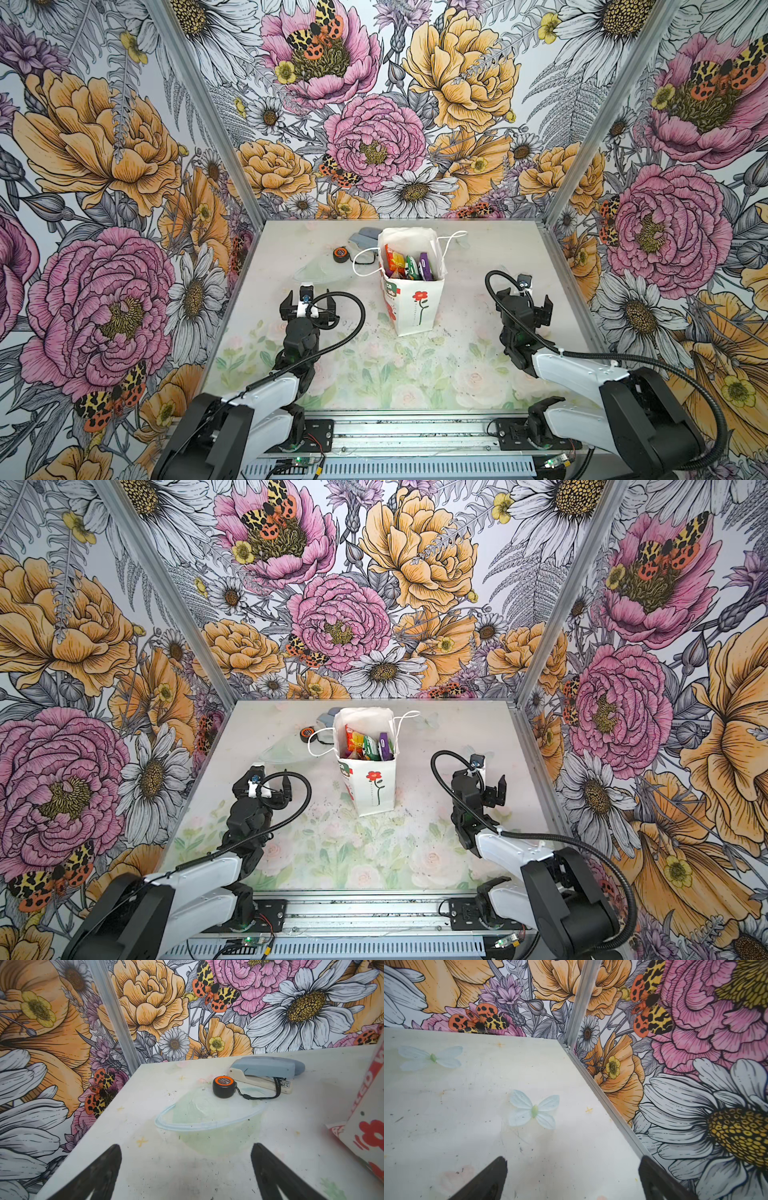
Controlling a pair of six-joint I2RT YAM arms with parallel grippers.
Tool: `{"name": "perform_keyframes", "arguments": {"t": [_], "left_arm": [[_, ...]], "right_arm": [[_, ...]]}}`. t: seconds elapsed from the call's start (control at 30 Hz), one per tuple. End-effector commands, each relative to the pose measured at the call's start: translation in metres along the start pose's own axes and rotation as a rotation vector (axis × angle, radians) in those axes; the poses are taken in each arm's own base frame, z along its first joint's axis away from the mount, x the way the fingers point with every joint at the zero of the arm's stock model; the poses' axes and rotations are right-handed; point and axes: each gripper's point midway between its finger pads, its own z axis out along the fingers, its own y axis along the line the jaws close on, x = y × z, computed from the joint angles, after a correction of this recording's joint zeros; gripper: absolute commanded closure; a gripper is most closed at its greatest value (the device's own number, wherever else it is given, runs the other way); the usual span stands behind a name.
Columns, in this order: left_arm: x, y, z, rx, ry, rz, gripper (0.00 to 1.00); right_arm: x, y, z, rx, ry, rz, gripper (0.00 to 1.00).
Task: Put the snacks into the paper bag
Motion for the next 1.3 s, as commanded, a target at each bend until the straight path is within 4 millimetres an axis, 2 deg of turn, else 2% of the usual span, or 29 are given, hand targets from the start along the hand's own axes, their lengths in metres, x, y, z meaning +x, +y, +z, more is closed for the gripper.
{"name": "perform_keyframes", "arguments": {"t": [0.0,0.1,0.2,0.33,0.4,0.53,0.67,0.83,0.87,0.93,1.27], "left_arm": [[-0.027,-0.010,0.004,0.075,-0.149,-0.039,0.01],[-0.025,-0.013,0.012,0.081,-0.148,0.012,0.01],[-0.016,-0.013,0.021,0.114,-0.134,0.006,0.01],[-0.002,0.002,0.034,0.071,-0.125,-0.058,0.01],[0.001,0.002,0.042,0.095,-0.110,-0.067,0.01],[0.004,0.015,0.058,0.077,-0.046,-0.125,0.01],[0.017,0.031,0.085,0.008,0.096,-0.178,0.01],[0.017,0.037,0.083,-0.008,0.080,-0.198,0.01],[0.016,0.037,0.082,-0.006,0.077,-0.197,0.01],[0.016,0.037,0.082,-0.007,0.076,-0.198,0.01],[0.016,0.037,0.082,-0.008,0.078,-0.198,0.01]], "right_arm": [[-0.029,0.005,0.002,-0.040,-0.118,0.074,0.00],[-0.032,0.009,0.006,-0.078,-0.142,0.082,0.00],[-0.036,0.024,0.010,-0.153,-0.164,0.056,0.00],[-0.038,0.037,0.021,-0.204,-0.177,0.018,0.00],[-0.033,0.034,0.032,-0.191,-0.171,0.031,0.00],[-0.027,0.024,0.051,-0.211,-0.091,0.105,0.00],[-0.018,0.017,0.068,-0.244,-0.028,0.175,0.00],[-0.012,0.021,0.067,-0.282,-0.037,0.190,0.00],[-0.013,0.018,0.066,-0.270,-0.080,0.195,0.00],[-0.009,0.014,0.067,-0.252,-0.053,0.205,0.00],[-0.009,0.013,0.067,-0.245,-0.050,0.207,0.00]]}}
